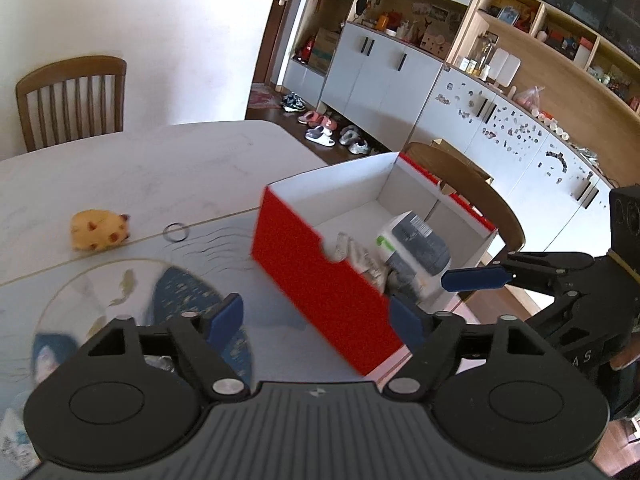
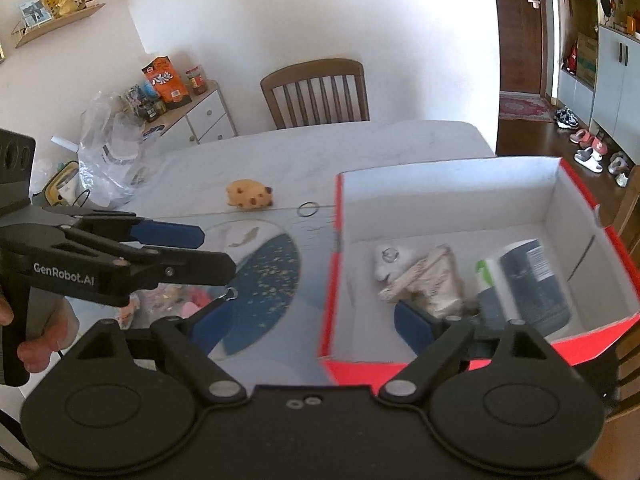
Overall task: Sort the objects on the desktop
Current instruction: 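Withdraw both grippers from the box back over the table, then approach the white cable with the left gripper while the right approaches the pink clip holder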
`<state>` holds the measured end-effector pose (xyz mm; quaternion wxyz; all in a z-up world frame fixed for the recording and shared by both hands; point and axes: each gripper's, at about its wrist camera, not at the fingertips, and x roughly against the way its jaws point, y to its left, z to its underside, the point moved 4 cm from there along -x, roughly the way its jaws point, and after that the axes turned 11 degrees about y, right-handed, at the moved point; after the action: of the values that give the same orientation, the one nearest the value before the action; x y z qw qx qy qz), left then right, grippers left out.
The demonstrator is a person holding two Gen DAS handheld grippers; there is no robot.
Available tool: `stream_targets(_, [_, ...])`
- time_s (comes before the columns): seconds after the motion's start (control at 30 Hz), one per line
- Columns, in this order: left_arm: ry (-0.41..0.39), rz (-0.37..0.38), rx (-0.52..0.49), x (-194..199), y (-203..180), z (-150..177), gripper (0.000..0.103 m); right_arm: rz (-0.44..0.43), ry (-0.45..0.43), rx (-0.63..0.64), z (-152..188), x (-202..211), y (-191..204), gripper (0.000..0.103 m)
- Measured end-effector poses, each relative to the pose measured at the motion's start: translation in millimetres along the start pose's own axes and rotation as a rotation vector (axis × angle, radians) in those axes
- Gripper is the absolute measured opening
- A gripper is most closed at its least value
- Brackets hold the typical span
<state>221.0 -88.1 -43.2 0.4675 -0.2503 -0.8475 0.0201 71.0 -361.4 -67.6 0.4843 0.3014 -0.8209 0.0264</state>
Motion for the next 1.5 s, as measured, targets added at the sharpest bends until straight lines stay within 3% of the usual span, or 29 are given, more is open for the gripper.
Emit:
stream_targets(0.37, [0.01, -0.025, 0.029, 34.2, 61.6, 53.4, 0.089, 0.014, 0.018, -0.033, 7.7, -30.1, 53.6, 0.094])
stream_targets(0.53, [0.017, -0.043, 0.042, 44.7, 87.9, 79.2, 0.1, 0.035, 0.027, -0.034, 11.1, -48.5, 76.5, 0.096])
stream_targets(0.9, [0.053, -0.091, 0.047, 53.7, 135.5, 136.0, 0.101, 0.083, 0.059, -0.002, 14.5, -94.3, 124.3, 0.099])
stream_targets(1.17, [0.069, -0.097, -0.005, 47.3, 152.8, 158.0, 0.101, 0.11, 0.088, 0.019, 13.7, -123.8, 145.3, 0.099])
stream_targets(1.5, [0.088, -0.067, -0.154, 30.9, 159.3, 173.0, 0.101, 0.125, 0.139, 0.017, 15.5, -152.3, 155.3, 0.098])
